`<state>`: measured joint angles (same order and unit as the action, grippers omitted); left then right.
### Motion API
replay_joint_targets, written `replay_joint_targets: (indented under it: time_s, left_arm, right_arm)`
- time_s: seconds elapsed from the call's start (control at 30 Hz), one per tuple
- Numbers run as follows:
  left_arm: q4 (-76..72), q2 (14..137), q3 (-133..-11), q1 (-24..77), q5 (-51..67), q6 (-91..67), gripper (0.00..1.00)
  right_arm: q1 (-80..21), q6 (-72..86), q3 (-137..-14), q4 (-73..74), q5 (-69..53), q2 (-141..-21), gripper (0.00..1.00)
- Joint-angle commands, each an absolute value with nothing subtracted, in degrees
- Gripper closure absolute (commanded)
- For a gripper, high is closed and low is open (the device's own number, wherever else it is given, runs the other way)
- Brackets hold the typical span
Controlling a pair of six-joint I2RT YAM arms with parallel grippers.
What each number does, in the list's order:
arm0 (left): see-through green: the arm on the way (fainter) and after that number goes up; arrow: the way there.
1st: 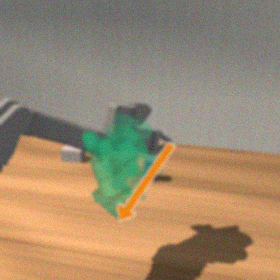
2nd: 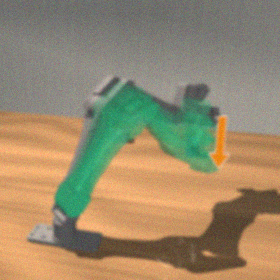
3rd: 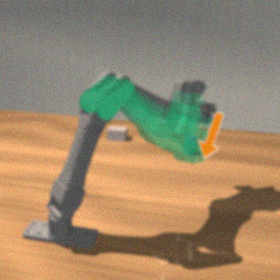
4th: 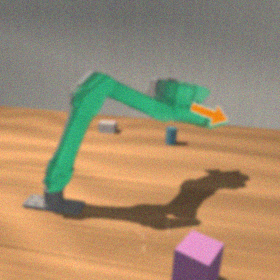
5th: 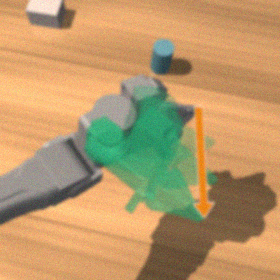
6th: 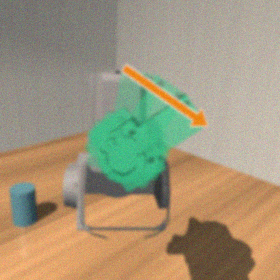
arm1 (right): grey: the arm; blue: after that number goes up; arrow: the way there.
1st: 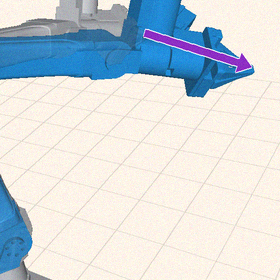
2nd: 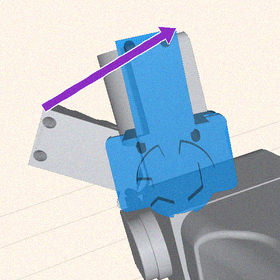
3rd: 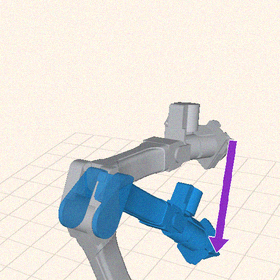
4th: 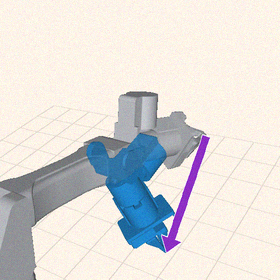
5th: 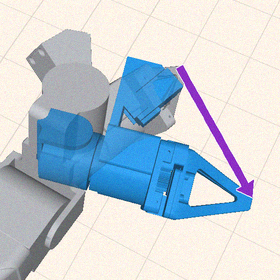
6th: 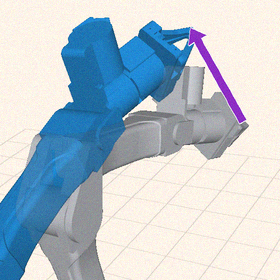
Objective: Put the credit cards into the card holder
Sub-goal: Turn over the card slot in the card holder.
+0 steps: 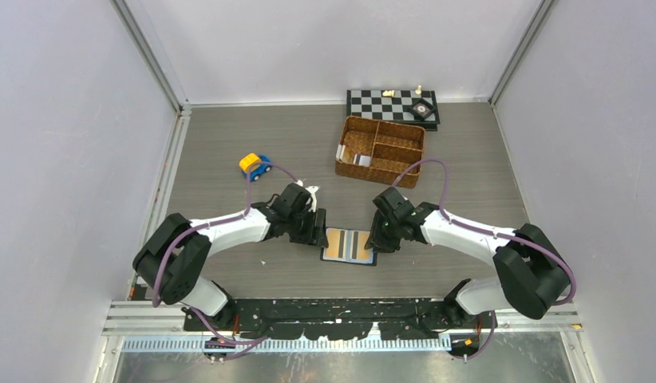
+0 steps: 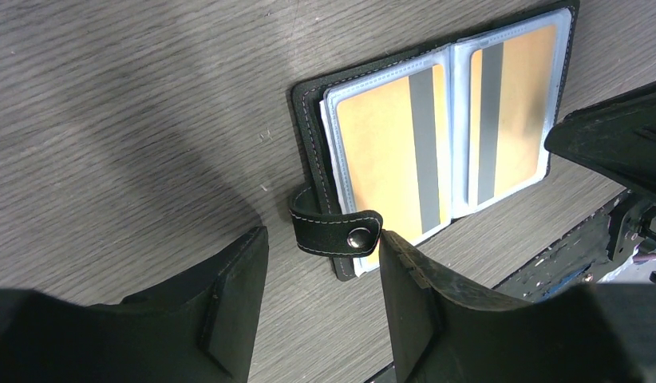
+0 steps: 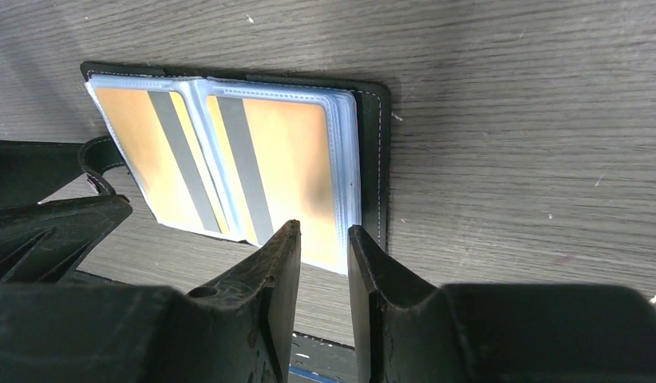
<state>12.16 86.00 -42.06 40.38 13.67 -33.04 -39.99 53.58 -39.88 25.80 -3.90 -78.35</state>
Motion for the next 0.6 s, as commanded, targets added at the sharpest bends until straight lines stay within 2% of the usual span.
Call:
replay_joint_targets:
  time_s: [0.0, 0.57]
  left_arm:
    - [10.2, 86.4, -42.3, 40.3, 14.5, -33.7, 0.45]
    - [10.3, 86.7, -42.2, 40.3, 14.5, -33.5, 0.46]
  right_arm:
    - [-39.9, 52.6, -39.7, 24.0, -3.3, -77.5, 0.66]
    - [-39.9, 53.4, -38.4, 21.4, -3.9, -79.5, 0.69]
